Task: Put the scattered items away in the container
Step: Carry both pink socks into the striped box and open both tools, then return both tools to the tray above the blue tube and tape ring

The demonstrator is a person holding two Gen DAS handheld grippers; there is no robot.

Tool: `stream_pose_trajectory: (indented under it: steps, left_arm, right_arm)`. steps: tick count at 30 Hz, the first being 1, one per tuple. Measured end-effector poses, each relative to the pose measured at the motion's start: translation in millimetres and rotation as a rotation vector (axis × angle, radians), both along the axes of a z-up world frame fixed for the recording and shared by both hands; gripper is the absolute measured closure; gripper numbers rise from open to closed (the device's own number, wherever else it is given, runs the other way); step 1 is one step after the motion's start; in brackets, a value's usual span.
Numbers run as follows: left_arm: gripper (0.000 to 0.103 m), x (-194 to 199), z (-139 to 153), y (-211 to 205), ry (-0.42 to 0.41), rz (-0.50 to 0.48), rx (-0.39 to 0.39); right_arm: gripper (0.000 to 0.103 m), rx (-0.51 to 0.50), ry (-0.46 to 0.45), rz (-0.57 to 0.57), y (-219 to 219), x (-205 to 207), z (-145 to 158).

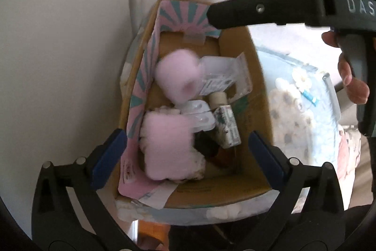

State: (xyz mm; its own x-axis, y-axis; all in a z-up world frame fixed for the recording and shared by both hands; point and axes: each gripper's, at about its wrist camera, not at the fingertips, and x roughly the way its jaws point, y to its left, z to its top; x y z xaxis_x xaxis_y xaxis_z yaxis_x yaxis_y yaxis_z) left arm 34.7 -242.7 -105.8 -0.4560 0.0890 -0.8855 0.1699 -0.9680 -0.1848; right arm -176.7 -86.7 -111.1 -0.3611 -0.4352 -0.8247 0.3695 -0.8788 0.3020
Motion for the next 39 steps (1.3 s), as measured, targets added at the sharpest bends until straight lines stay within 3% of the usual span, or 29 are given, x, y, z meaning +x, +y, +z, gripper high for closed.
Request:
stream_pose_trajectory:
  steps: [6, 11, 25, 32, 39]
  left_arm:
    - [0.0, -7, 6, 9, 0.023, -0.011, -0.018]
    - [0.0, -2, 32, 13, 0.051, -0.041, -0.036]
    - [0.0, -24, 87, 92, 0.164, -0.217, -0.066]
    - [0.0, -38, 91, 151, 0.195, -0.325, -0.055]
    - [0.0, -55, 70, 210, 0.166, -0.431, -0.021]
  right_arm:
    - [0.036, -0.026, 0.042, -0.078, 27, 16, 26]
    - [0.036, -0.061, 0.1, -0.112, 52, 35, 53]
    - [0.036, 0.078, 0.202, -0.282, 170, 117, 99]
    - [0.036, 0.115, 0.224, -0.338, 227, 162, 98]
    - [0.036, 0.168, 0.181, -0.31, 259, 182, 56]
